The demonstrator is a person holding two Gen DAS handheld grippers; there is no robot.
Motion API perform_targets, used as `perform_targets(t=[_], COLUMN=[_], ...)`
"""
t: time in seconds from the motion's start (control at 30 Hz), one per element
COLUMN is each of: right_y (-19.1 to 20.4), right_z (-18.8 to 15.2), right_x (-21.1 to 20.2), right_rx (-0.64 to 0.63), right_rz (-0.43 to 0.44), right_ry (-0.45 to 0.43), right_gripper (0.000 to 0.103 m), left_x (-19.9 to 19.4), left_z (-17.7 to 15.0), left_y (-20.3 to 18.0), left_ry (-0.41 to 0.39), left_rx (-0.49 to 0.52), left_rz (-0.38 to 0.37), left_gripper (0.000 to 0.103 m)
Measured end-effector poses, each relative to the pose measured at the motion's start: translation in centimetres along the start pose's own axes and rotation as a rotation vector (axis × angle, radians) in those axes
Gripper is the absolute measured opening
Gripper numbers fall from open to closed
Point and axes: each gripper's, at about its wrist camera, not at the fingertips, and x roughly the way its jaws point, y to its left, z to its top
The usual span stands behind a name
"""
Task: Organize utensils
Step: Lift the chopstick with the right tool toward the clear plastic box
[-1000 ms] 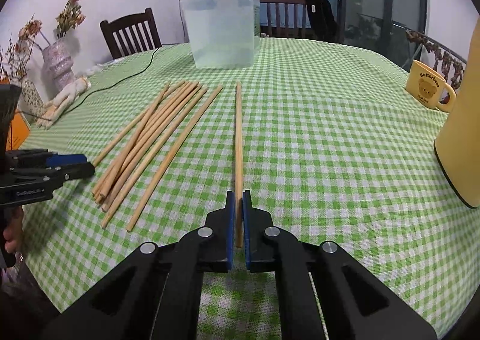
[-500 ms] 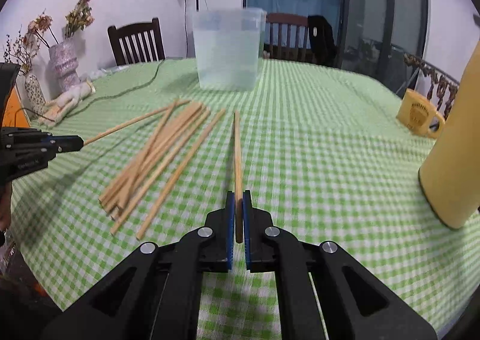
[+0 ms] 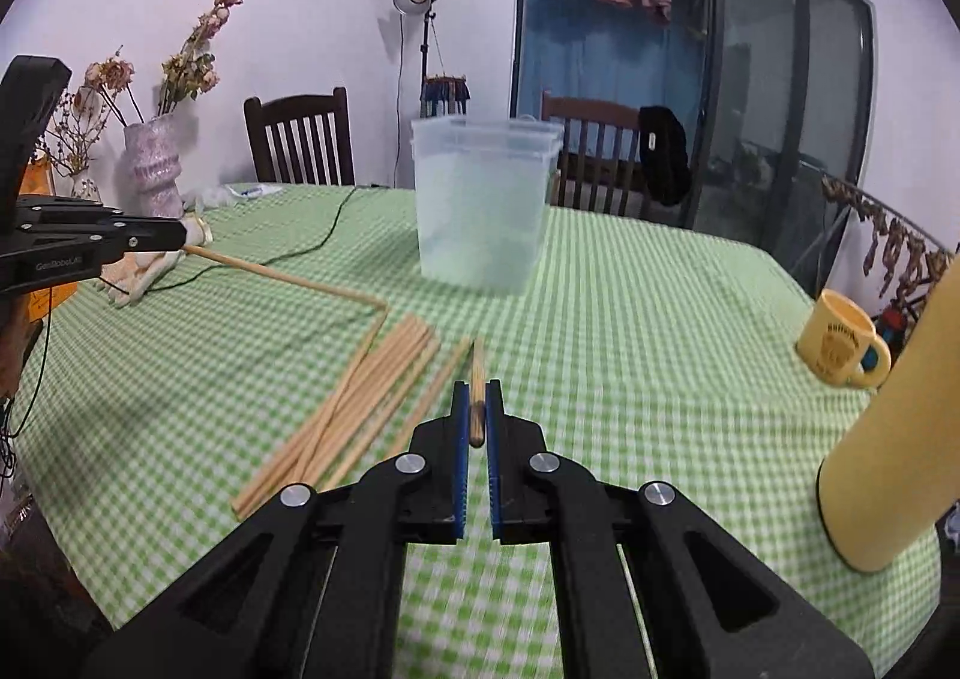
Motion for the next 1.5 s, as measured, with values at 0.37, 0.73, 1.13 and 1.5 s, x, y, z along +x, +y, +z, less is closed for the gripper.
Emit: perform_targets(t=[0.37,0.73,1.13,1.5], right_y=[-0.3,-1.6,-3.2,-4.7], right_z=[3.3,7.1,13.0,15.5], right_x=[-0.2,1.3,5.3,8.3], right_rx=[-0.016,0.005,0.003,0.064], right_rz=[-0.009,0.041,0.117,0.166], right_ry=[-0.052,-0.045,0.074,0.149], right_gripper=[0.005,0.005,0.005,0.005], left_x=[-0.6,1.7,4.7,9.5], left_z=[3.2,7.4,14.6,20.2], left_y=[1.9,2.8,1.8,1.6], left_ry=[-0.047,-0.004,0.054,0.092], left_rx=[-0.049,-0.032,0.057,0.034], left_rz=[-0.027,-0.091,-0.135,-0.189], left_gripper=[0.001,0.001,0.001,0.002])
